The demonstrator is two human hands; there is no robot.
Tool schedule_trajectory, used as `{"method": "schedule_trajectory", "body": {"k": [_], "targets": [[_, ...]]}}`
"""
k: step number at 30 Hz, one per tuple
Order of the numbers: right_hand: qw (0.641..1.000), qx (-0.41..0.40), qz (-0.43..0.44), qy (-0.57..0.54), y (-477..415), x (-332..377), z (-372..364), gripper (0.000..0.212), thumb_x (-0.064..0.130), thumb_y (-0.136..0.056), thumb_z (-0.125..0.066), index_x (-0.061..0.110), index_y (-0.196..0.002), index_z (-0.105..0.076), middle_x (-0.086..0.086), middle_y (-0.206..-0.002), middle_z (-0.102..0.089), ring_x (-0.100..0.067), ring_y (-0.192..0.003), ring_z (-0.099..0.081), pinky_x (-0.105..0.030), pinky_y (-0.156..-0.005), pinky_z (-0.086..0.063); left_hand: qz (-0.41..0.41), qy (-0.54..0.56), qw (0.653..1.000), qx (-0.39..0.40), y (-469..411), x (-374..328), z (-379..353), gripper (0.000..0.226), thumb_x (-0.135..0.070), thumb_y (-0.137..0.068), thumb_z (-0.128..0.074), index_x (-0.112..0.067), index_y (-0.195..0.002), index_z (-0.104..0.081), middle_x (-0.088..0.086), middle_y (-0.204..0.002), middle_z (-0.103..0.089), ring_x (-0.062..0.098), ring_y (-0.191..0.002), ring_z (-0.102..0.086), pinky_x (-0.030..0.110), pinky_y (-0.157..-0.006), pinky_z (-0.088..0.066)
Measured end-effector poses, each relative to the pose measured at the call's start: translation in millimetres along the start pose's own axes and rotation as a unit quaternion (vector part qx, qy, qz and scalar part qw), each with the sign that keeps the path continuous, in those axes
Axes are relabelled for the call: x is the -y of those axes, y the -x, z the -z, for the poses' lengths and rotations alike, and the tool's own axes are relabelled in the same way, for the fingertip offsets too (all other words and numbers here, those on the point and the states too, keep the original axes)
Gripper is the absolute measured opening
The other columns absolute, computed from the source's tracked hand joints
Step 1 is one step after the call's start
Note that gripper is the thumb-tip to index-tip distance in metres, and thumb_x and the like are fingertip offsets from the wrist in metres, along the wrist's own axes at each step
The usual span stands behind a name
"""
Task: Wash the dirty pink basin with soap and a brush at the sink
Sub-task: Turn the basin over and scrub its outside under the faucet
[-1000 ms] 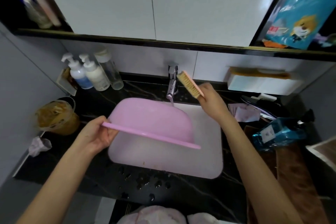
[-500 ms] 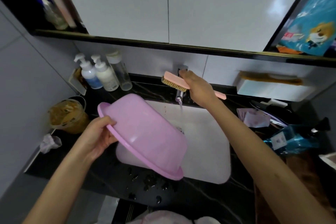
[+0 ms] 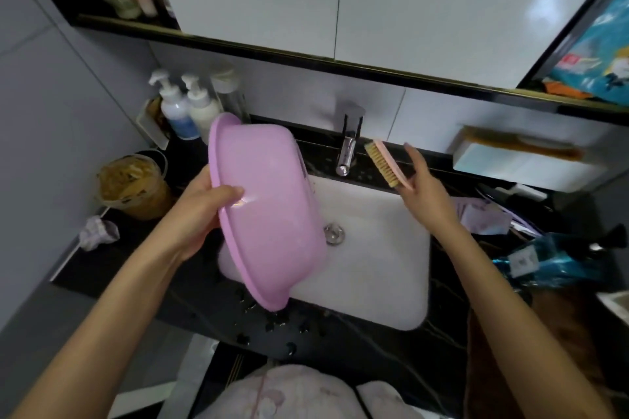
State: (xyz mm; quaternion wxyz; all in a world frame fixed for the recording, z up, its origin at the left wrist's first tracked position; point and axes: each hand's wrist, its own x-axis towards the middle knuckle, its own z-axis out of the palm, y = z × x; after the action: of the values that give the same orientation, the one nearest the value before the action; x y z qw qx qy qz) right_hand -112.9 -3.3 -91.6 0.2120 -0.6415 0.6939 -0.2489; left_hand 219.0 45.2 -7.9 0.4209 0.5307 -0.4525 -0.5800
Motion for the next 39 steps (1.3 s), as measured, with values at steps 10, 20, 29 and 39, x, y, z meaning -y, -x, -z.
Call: {"method": "schedule_trajectory", "body": {"k": [10, 20, 29, 39], "targets": [[0.962, 0.122, -0.036, 0.242, 70.6, -35.1, -43.4, 0.068, 0.006, -0.092, -0.044, 0.035, -0.149, -0.020, -0.009, -0.119, -0.042, -0.020, -0.071, -0.055, -0.026, -0.057, -0.045, -0.118, -0.233, 0.964, 0.042, 12.4, 7.6, -11.4, 0.039, -0.037, -0.078, -0.065, -0.039, -0.115, -0.051, -0.014, -0.105, -0.062, 0.001, -0.096, -0.061, 0.024, -0.076, -0.053], [0.987, -0.016, -0.070, 0.144, 79.8, -40.2, -57.9, 0.062, 0.009, -0.096, -0.045, 0.024, -0.150, -0.021, -0.010, -0.123, -0.042, -0.020, -0.075, -0.057, -0.027, -0.062, -0.046, -0.224, -0.363, 0.905, -0.006, 55.9, 33.9, -1.4, 0.039, -0.021, -0.087, -0.062, -0.055, -0.104, -0.056, -0.020, -0.101, -0.060, 0.001, -0.090, -0.060, 0.024, -0.077, -0.051], [0.994, -0.006, -0.107, -0.003, 68.3, -20.3, -59.1, 0.044, 0.012, -0.098, -0.041, 0.019, -0.141, -0.041, -0.009, -0.112, -0.054, -0.020, -0.084, -0.056, -0.029, -0.066, -0.048, -0.335, -0.547, 0.764, 0.069, 85.5, 53.8, 27.5, 0.032, -0.017, -0.076, -0.047, -0.018, -0.096, -0.072, -0.003, -0.088, -0.073, 0.011, -0.074, -0.067, 0.025, -0.066, -0.052], [0.920, -0.108, -0.328, -0.184, 97.3, -14.9, -87.3, 0.026, 0.014, -0.096, -0.037, 0.004, -0.113, -0.054, -0.011, -0.096, -0.056, -0.024, -0.084, -0.053, -0.036, -0.073, -0.045, -0.431, -0.564, 0.693, 0.127, 71.3, 100.5, 68.6, 0.032, -0.002, -0.076, -0.046, -0.017, -0.102, -0.057, 0.003, -0.075, -0.071, 0.020, -0.057, -0.064, 0.027, -0.049, -0.052]]}}
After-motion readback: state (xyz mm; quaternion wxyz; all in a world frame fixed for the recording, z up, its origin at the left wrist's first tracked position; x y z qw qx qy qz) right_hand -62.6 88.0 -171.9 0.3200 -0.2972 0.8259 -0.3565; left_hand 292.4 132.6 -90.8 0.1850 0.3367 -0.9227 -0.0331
